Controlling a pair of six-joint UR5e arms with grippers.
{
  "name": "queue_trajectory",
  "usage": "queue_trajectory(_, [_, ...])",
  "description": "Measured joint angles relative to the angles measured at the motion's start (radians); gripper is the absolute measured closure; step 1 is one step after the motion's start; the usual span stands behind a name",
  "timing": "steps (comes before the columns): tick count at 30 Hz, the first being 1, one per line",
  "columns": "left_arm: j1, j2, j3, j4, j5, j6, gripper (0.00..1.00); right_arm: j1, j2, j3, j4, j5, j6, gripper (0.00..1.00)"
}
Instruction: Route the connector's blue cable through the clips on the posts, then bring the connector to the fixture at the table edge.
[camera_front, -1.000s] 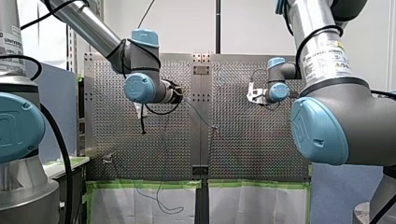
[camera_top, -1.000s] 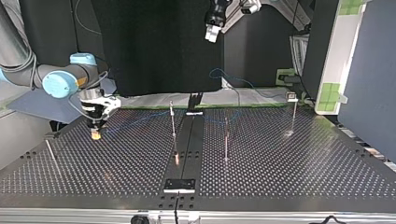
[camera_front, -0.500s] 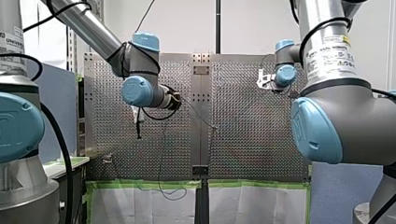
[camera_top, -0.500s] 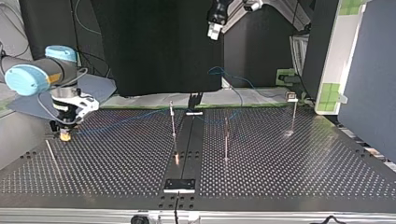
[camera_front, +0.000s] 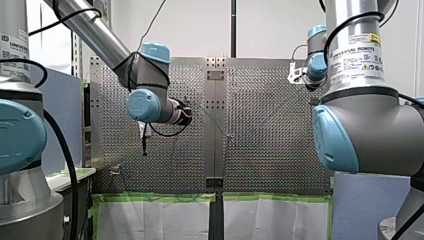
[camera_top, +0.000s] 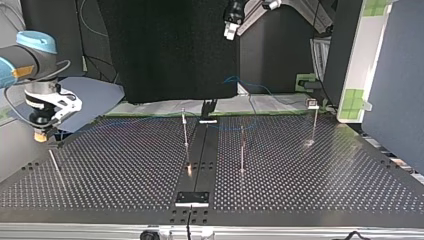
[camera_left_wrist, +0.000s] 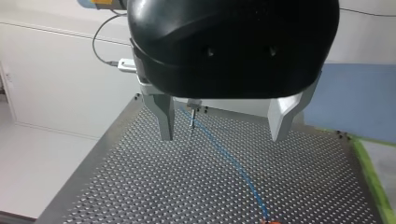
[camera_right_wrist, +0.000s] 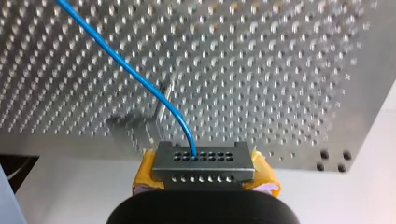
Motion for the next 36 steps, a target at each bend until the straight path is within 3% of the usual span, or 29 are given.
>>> queue_trajectory(7, [0.006, 0.041, 0.000, 0.000, -0.001, -0.001, 0.00, -0.028, -0.058, 0.028, -0.007, -0.005, 0.000, 1.00])
queue_trajectory(12, [0.002, 0.022, 0.002, 0.002, -0.001, 0.004, 0.00, -0.036, -0.087, 0.033, -0.003, -0.009, -0.004, 1.00])
queue_trajectory(19, [0.000, -0.003, 0.005, 0.007, -0.002, 0.001, 0.00, -0.040, -0.064, 0.060, -0.021, -0.034, -0.013, 1.00])
queue_trajectory(28, [0.008, 0.060, 0.007, -0.015, -0.046, 0.019, 0.00, -0.046, -0.041, 0.122, -0.091, -0.105, 0.010, 1.00])
queue_trajectory(36, [-0.004, 0.007, 0.011, 0.023, -0.075, 0.035, 0.00, -0.054, 0.014, 0.125, -0.151, -0.165, -0.002, 1.00])
